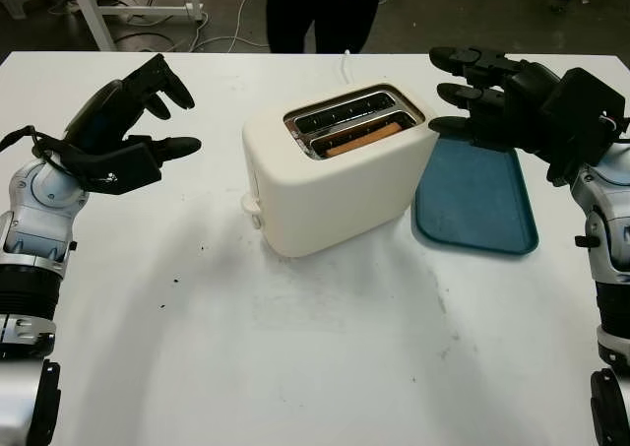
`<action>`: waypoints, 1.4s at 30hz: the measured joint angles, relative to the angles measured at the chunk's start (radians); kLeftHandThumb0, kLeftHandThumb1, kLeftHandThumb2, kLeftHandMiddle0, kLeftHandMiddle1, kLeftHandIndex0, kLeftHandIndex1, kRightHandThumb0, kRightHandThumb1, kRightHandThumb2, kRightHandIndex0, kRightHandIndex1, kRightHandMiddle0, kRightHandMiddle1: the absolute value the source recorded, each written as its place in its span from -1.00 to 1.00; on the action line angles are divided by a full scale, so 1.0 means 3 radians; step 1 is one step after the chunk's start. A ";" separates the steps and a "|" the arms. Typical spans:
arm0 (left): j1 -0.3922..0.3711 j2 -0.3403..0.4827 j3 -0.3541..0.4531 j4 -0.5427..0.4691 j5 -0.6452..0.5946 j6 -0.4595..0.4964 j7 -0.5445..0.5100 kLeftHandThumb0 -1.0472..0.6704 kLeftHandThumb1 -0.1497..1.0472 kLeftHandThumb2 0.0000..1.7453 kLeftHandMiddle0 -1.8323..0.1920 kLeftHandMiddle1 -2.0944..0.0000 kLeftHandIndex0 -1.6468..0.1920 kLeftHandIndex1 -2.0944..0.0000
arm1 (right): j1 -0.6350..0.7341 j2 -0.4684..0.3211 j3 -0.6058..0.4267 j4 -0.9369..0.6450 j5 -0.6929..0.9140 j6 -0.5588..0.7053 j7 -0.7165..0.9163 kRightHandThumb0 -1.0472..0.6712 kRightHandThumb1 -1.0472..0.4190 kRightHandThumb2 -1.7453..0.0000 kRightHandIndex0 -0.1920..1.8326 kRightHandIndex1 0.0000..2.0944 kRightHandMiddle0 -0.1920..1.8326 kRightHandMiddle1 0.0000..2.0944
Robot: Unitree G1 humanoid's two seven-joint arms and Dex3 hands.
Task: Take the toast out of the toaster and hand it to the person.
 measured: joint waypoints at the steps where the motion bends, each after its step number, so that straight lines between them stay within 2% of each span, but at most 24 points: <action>1: -0.0001 0.0000 0.0000 0.0000 -0.0004 0.0000 -0.0007 -1.00 0.79 -0.58 0.79 -0.67 0.79 -0.67 | 0.0000 0.0000 0.0000 0.0004 0.0001 0.0000 0.0002 -0.41 -0.77 1.00 -0.63 -0.85 -0.56 -0.98; 6: -0.0002 0.0000 0.0000 0.0000 0.0000 0.0000 -0.0010 -1.00 0.79 -0.54 0.81 -0.67 0.79 -0.66 | 0.0000 0.0006 -0.0003 0.0004 0.0026 0.0000 0.0001 -0.46 -0.75 1.00 -0.64 -0.81 -0.54 -0.98; 11: -0.0002 -0.0001 0.0000 0.0000 -0.0007 0.0000 -0.0011 -1.00 0.79 -0.58 0.81 -0.67 0.79 -0.64 | 0.0000 0.0015 -0.0003 0.0015 0.0030 0.0000 0.0001 -0.47 -0.74 1.00 -0.66 -0.77 -0.54 -0.98; 17: -0.0002 -0.0002 0.0003 0.0000 -0.0019 0.0004 -0.0011 -1.00 0.79 -0.57 0.81 -0.67 0.79 -0.63 | 0.0000 0.0018 -0.0003 0.0021 0.0025 0.0000 0.0001 -0.41 -0.74 1.00 -0.69 -0.71 -0.54 -0.98; 19: -0.0002 -0.0002 0.0006 0.0009 -0.0021 -0.0012 -0.0010 -1.00 0.79 -0.57 0.79 -0.67 0.79 -0.64 | 0.0000 0.0018 -0.0016 0.0021 0.0028 0.0000 0.0001 -0.34 -0.73 1.00 -0.73 -0.65 -0.55 -0.98; 23: -0.0001 -0.0002 0.0021 0.0017 -0.0023 -0.0022 -0.0007 -1.00 0.79 -0.56 0.79 -0.67 0.79 -0.64 | 0.0000 0.0019 -0.0080 0.0015 0.0040 0.0020 -0.0029 -0.35 -0.72 1.00 -0.80 -0.51 -0.55 -0.98; 30: 0.0001 -0.0001 0.0044 0.0062 -0.0031 -0.0140 0.0071 -1.00 0.79 -0.49 0.78 -0.67 0.79 -0.66 | 0.0015 0.0019 -0.0188 0.0001 0.0062 0.0070 -0.0051 -0.31 -0.74 1.00 -0.81 -0.48 -0.54 -0.98; 42: -0.0001 0.0001 0.0030 0.0056 0.0003 -0.0065 0.0049 -1.00 0.79 -0.54 0.77 -0.67 0.79 -0.67 | 0.0096 0.0033 -0.0233 -0.0012 0.0069 0.0067 -0.0051 -0.32 -0.74 0.99 -0.81 -0.44 -0.54 -0.98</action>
